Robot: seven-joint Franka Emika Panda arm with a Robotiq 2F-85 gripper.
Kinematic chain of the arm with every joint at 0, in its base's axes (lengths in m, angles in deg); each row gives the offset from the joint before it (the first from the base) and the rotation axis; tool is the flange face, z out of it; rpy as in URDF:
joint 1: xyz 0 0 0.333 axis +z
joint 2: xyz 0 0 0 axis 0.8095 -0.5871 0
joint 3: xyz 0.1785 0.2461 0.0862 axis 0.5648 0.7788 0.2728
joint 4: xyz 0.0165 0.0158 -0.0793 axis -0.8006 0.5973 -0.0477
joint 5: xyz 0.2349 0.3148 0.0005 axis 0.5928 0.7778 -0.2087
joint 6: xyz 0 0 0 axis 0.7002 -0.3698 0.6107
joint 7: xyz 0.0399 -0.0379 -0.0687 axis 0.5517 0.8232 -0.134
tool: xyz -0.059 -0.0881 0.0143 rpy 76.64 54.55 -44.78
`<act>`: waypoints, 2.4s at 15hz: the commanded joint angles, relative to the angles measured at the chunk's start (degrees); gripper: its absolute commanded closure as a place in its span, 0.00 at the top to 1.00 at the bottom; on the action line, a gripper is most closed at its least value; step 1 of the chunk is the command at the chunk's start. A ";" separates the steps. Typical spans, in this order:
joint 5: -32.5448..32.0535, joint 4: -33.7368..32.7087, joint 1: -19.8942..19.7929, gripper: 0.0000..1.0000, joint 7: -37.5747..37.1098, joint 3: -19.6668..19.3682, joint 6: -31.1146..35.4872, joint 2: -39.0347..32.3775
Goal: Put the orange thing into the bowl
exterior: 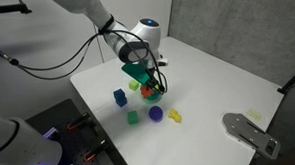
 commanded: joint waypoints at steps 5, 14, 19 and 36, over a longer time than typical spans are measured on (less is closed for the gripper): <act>3.91 -9.98 3.21 0.09 1.17 3.95 -0.29 -8.61; 1.84 -20.09 3.46 0.56 0.31 4.66 -0.68 -20.13; 1.59 -20.09 3.08 0.87 0.18 4.60 -1.50 -19.26; -8.76 -7.11 2.04 1.00 -5.67 -5.29 -19.43 11.42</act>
